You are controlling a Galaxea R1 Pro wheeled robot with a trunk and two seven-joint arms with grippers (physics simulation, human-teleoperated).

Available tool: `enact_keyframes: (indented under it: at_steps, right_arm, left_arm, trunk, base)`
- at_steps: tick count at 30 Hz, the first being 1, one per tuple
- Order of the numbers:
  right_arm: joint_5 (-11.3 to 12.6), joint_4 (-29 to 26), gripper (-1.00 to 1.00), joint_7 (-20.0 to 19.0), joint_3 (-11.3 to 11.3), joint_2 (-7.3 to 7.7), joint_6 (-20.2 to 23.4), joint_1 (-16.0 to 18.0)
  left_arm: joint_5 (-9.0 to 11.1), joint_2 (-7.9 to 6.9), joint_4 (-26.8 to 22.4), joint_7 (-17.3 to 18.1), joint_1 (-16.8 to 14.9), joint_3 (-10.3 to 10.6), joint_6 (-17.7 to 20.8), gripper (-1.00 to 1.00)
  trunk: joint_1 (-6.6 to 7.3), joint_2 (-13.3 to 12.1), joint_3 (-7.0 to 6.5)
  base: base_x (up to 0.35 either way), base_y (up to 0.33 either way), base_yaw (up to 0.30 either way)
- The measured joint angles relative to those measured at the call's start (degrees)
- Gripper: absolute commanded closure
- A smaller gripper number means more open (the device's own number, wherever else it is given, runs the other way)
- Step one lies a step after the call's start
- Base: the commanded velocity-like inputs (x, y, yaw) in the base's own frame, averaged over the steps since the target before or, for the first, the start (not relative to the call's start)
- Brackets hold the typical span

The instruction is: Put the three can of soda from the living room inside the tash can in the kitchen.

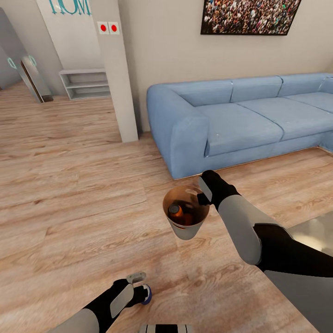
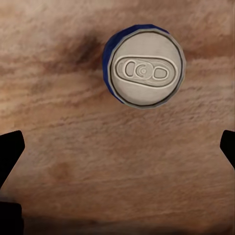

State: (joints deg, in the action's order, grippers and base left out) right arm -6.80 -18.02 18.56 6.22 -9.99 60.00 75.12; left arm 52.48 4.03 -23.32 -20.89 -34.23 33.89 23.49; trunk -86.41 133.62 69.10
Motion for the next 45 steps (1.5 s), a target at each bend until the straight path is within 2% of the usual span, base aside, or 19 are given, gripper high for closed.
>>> enact_keyframes:
  at_steps: [32, 38, 42, 45]
  right_arm:
    - [0.2, -0.2, 1.0, 0.0, 0.0, 0.0, 0.0, 0.5]
    - [0.3, 0.2, 1.0, 0.0, 0.4, 0.0, 0.0, 3.0]
    - [0.4, 5.9, 1.0, 0.1, 0.4, 0.0, 0.0, 9.2]
    - [2.1, 9.3, 1.0, 0.1, 0.4, 0.0, 0.0, 12.1]
  left_arm:
    - [-0.1, 0.36, -0.6, 0.3, -0.1, 0.0, -2.9, -1.0]
    - [-0.1, 0.44, -1.2, 0.3, -0.1, 0.0, -3.0, -1.0]
    - [-0.1, 0.54, -1.5, 0.4, -0.1, 0.0, -3.0, -1.0]
    - [-0.1, 0.61, -1.5, 0.6, -0.1, 0.0, -3.2, -1.0]
  trunk:
    - [0.0, 0.0, 0.0]
    - [0.01, 0.0, -0.01]
    - [0.01, 0.0, -0.01]
    - [0.01, 0.0, -0.01]
  base:
    - [0.0, 0.0, 0.0]
    - [0.0, 0.0, 0.0]
    - [0.0, 0.0, 0.0]
    - [0.0, 0.0, 0.0]
